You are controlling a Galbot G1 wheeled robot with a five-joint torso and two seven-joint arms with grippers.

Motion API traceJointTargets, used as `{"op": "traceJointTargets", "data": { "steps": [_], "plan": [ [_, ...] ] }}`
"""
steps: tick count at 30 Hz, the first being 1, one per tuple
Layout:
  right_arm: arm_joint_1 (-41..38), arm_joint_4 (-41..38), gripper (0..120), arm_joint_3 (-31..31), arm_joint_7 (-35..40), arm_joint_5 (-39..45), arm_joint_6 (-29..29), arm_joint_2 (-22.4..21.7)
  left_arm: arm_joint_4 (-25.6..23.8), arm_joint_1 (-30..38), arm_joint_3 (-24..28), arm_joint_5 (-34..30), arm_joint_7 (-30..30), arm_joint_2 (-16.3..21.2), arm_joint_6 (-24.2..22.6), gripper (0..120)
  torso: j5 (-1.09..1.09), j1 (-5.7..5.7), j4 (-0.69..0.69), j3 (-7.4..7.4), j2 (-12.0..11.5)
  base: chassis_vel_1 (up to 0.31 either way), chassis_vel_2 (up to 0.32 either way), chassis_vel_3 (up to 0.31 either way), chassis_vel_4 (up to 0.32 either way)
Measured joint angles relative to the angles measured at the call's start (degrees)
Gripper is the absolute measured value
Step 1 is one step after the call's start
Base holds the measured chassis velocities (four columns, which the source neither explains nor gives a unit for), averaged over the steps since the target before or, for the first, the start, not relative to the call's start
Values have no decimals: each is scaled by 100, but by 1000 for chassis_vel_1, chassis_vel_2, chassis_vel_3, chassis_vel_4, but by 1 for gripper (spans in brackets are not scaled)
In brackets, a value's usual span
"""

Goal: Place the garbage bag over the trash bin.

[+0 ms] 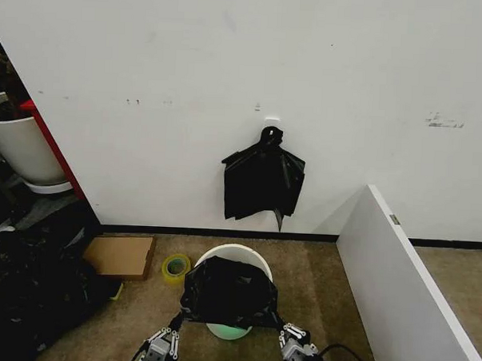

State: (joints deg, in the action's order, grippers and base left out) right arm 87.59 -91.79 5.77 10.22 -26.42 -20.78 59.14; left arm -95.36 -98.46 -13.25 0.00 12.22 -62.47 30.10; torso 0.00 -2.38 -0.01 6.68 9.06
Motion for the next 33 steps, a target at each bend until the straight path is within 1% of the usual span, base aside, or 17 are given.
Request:
{"op": "traceJointTargets", "data": {
  "steps": [9, 13, 16, 23, 28, 32, 33],
  "plan": [
    [-280, 454, 0, -14, 240, 315, -197, 307, 289, 217, 1, -76, 11, -138, -83, 0, 0, 0, 0, 0, 0, 0, 0, 0, 0],
    [-372, 579, 0, -46, 297, 626, -340, 453, 377, 307, -7, -198, 10, -207, -107, 0, 0, 0, 0, 0, 0, 0, 0, 0, 0],
    [-383, 587, 0, -51, 295, 735, -341, 466, 406, 339, -8, -259, 4, -227, -122, 0, 0, 0, 0, 0, 0, 0, 0, 0, 0],
    [-416, 675, 0, -47, 36, 1328, -282, 490, 487, 454, -8, -461, -18, -346, -213, 0, 0, 0, 0, 0, 0, 0, 0, 0, 0],
    [-351, 640, 0, -42, -144, 1353, -344, 476, 471, 463, -10, -586, -14, -357, -254, 0, 0, 0, 0, 0, 0, 0, 0, 0, 0],
    [-255, 484, 0, -28, -234, 1297, -512, 451, 328, 419, -37, -717, 41, -345, -257, 0, 0, 0, 0, 0, 0, 0, 0, 0, 0],
    [-208, 411, 4, -20, -252, 1255, -578, 431, 256, 389, -47, -762, 80, -336, -257, 0, 1, 0, 0, 0, 0, 0, 0, 0, 0]
  ]
}}
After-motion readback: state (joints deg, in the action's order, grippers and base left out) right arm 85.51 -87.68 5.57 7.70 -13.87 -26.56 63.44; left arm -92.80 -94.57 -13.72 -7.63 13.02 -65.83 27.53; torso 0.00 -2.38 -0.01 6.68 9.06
